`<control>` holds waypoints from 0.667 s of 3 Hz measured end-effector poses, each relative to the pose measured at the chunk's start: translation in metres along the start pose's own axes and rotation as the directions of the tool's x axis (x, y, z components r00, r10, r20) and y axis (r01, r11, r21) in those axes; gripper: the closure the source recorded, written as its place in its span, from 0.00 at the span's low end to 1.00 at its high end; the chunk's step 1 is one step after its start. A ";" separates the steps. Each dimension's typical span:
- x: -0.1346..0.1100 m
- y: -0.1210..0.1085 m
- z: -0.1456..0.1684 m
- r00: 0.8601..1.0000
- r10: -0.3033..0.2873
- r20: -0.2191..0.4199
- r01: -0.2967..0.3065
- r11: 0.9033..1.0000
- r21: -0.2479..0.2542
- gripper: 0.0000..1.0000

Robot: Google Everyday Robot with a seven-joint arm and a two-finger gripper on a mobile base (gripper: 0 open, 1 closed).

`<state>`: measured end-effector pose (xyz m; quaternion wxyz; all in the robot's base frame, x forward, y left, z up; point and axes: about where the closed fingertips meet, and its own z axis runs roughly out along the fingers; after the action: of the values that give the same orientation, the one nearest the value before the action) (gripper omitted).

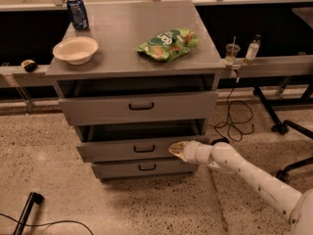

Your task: Close middle drawer

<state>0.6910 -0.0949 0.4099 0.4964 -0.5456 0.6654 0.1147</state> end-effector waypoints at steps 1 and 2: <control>0.007 -0.006 0.020 1.000 0.032 -0.002 -0.032 0.999 -0.015 1.00; 0.013 -0.010 0.030 0.998 0.069 0.000 -0.069 0.998 -0.011 1.00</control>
Offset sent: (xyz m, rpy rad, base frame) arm 0.0383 0.0042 -0.0288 0.0604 0.0798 -0.0599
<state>0.7166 -0.0861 0.3897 0.4893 -0.5249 0.6832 0.1354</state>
